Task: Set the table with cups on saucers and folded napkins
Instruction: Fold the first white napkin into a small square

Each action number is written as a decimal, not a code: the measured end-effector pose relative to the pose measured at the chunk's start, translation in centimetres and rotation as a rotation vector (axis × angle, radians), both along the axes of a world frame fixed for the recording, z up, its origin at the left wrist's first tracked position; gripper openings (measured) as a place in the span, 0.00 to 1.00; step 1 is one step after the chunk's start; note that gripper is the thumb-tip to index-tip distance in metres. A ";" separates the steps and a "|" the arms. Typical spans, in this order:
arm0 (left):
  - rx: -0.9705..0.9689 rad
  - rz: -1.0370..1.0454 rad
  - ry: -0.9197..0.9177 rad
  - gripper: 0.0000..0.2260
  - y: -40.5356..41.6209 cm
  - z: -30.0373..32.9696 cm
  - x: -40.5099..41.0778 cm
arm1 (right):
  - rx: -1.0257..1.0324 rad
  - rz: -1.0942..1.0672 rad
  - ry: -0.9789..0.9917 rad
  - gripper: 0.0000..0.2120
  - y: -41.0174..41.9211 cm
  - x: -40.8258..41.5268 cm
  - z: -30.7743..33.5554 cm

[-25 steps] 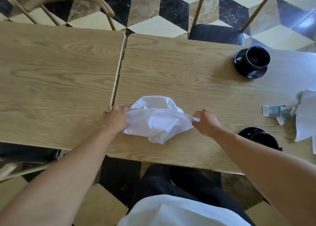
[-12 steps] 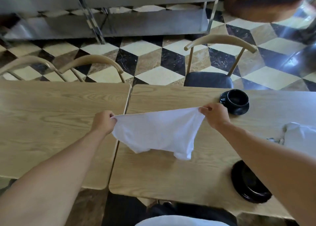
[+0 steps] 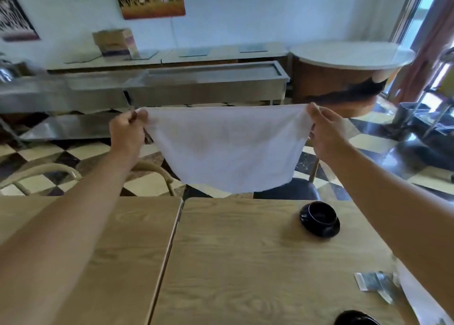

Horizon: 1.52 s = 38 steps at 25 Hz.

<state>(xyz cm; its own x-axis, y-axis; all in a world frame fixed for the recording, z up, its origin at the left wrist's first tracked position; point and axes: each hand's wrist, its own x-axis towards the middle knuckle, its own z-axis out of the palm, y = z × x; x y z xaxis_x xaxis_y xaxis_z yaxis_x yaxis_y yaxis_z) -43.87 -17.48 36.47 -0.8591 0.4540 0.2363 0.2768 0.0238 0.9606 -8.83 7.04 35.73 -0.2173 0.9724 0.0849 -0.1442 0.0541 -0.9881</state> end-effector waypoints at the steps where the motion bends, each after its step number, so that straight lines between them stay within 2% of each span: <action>1: 0.016 -0.011 0.020 0.13 -0.2 0.1 0.5 | 0.013 -0.001 0.005 0.09 -0.1 0.3 0.0; 6: 0.008 -0.037 0.025 0.08 -3.6 -5.8 3.3 | -0.050 0.020 -0.062 0.12 -0.7 3.0 -4.8; 10: -0.196 -0.031 0.006 0.12 -7.9 -15.4 5.1 | -0.134 0.080 -0.287 0.11 -3.4 5.5 -13.8; 13: -0.340 -0.023 -0.078 0.10 -12.3 -23.0 7.7 | -0.244 0.109 -0.417 0.10 -7.4 8.4 -21.6; 15: -0.420 -0.028 -0.102 0.11 -15.2 -27.1 9.5 | -0.273 0.113 -0.542 0.13 -10.6 10.7 -25.9; 19: -0.592 -0.053 -0.086 0.09 -20.4 -32.5 13.1 | -0.267 0.198 -0.884 0.21 -16.6 14.6 -30.9; 23: -0.737 -0.060 -0.149 0.06 -24.2 -35.2 16.2 | -0.328 0.202 -1.033 0.15 -20.7 16.4 -33.1; 29: -0.771 -0.050 -0.128 0.08 -22.4 -35.7 15.9 | -0.278 0.132 -1.084 0.11 -21.0 15.4 -33.7; 34: -0.750 0.054 -0.115 0.07 -17.6 -37.5 12.7 | -0.297 0.093 -1.018 0.11 -16.5 12.1 -35.1; 38: -0.815 0.086 -0.093 0.08 -14.1 -40.7 10.2 | -0.280 0.082 -0.994 0.09 -12.4 9.5 -37.6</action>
